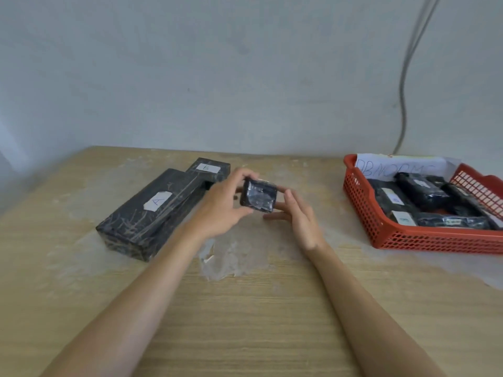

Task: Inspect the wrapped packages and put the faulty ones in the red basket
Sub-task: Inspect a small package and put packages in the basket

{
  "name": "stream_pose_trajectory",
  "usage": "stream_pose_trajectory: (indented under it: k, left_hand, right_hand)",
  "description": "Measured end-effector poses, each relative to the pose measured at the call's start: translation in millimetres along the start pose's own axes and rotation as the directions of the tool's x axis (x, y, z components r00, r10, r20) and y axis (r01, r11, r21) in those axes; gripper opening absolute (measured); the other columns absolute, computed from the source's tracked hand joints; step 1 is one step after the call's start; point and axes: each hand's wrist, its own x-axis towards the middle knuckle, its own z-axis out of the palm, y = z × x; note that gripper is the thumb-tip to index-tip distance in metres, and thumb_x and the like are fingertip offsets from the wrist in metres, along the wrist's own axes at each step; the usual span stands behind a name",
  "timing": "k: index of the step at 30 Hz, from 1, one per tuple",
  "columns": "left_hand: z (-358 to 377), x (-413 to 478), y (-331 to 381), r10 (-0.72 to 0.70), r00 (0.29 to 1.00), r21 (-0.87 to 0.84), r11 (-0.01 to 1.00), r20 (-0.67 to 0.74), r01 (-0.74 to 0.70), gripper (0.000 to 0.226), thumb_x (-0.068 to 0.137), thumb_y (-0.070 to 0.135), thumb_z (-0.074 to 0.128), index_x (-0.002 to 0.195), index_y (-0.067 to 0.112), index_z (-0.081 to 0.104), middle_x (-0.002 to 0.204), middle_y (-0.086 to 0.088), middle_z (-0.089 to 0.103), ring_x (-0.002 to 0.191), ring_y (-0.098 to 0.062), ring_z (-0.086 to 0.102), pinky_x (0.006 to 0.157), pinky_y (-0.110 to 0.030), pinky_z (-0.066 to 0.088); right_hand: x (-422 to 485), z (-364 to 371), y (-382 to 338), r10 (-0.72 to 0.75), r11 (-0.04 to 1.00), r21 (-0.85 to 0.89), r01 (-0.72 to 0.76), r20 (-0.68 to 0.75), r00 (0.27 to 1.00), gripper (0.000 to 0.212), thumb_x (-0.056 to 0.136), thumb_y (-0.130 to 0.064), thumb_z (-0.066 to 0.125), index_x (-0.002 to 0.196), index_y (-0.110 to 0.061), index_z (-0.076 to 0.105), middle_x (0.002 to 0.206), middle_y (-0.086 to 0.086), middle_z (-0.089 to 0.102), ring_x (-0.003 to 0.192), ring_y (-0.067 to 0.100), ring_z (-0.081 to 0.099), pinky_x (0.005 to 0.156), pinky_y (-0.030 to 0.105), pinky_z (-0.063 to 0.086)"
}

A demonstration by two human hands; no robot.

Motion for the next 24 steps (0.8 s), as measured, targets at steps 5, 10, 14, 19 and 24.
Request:
stream_pose_trajectory:
  k: [5,10,14,19,24]
  left_hand:
    - [50,14,-8,0.101,0.995,-0.210,0.972,-0.027,-0.104,0.076,0.086,0.004,0.085,0.138,0.038,0.042,0.155,0.025,0.045,0.131,0.003,0.059,0.111,-0.027,0.053]
    - [60,22,-24,-0.211,0.977,-0.657,0.737,-0.001,0.159,0.075,0.085,0.066,0.072,0.151,0.041,0.046,0.149,0.009,0.061,0.128,-0.010,0.066,0.114,-0.050,0.050]
    - [65,23,-32,-0.252,0.960,-0.635,0.763,-0.118,0.122,0.036,0.094,0.055,0.064,0.123,0.035,0.072,0.118,0.003,0.078,0.114,-0.023,0.074,0.102,-0.060,0.056]
    - [70,21,-30,-0.199,0.976,-0.596,0.795,-0.086,0.110,0.038,0.094,0.053,0.062,0.118,0.025,0.074,0.115,0.003,0.078,0.111,-0.018,0.074,0.099,-0.046,0.059]
    - [76,25,-36,-0.234,0.957,-0.531,0.840,-0.170,0.111,0.014,0.094,0.033,0.075,0.106,0.025,0.076,0.102,0.007,0.078,0.102,-0.012,0.074,0.090,-0.044,0.064]
  right_hand:
    - [7,-17,-1,0.010,0.982,0.188,0.007,-0.093,0.996,0.033,0.107,-0.020,0.063,0.139,-0.012,0.063,0.116,0.013,0.080,0.100,0.036,0.079,0.078,0.043,0.065]
    - [13,-28,8,-0.097,0.975,0.197,0.098,-0.014,0.995,0.047,0.098,0.008,0.067,0.140,-0.014,0.062,0.135,0.009,0.071,0.118,0.031,0.073,0.094,0.048,0.063]
    - [17,-20,12,-0.053,0.970,0.239,0.051,0.002,0.999,0.041,0.094,-0.003,0.063,0.133,-0.016,0.070,0.134,0.008,0.072,0.123,0.035,0.070,0.101,0.058,0.058]
    - [20,-10,12,-0.072,0.988,0.120,0.093,-0.169,0.983,0.012,0.102,-0.013,0.070,0.111,-0.013,0.079,0.102,0.003,0.081,0.095,0.014,0.077,0.087,0.035,0.060]
    - [19,-6,14,-0.098,0.993,0.047,0.106,-0.151,0.984,0.013,0.101,-0.015,0.072,0.109,-0.022,0.079,0.102,-0.002,0.082,0.098,0.013,0.078,0.089,0.034,0.061]
